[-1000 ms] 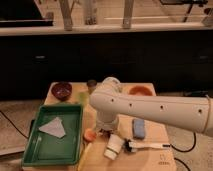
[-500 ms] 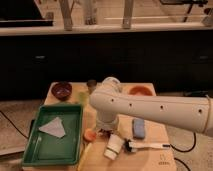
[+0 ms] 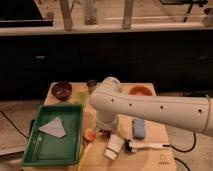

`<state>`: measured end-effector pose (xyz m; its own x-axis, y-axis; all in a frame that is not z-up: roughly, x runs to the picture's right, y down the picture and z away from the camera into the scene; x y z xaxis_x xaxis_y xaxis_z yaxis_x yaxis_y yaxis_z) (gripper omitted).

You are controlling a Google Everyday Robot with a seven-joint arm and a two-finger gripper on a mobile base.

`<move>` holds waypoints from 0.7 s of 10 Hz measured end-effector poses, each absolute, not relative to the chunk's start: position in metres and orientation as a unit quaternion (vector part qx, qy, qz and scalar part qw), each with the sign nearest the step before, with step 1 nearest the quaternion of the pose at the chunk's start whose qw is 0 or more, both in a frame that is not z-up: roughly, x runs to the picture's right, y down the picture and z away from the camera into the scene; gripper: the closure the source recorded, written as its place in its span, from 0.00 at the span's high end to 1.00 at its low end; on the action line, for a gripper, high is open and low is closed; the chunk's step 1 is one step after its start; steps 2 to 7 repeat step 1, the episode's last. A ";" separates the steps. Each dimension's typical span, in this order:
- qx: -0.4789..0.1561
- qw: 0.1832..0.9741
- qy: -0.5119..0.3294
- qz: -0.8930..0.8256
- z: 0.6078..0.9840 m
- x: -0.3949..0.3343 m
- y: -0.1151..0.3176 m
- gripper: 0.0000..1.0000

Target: Place grapes in paper cup

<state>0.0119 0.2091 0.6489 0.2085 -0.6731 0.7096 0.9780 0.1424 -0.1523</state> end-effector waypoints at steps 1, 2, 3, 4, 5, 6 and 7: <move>-0.307 0.714 -0.248 -0.578 0.649 0.012 0.209 0.80; -0.307 0.714 -0.248 -0.578 0.649 0.012 0.209 0.80; -0.307 0.714 -0.248 -0.578 0.649 0.012 0.209 0.80; -0.307 0.714 -0.248 -0.578 0.649 0.012 0.209 0.80; -0.307 0.714 -0.248 -0.578 0.649 0.012 0.209 0.80; -0.307 0.714 -0.248 -0.578 0.649 0.012 0.209 0.80; -0.307 0.714 -0.248 -0.578 0.649 0.012 0.209 0.80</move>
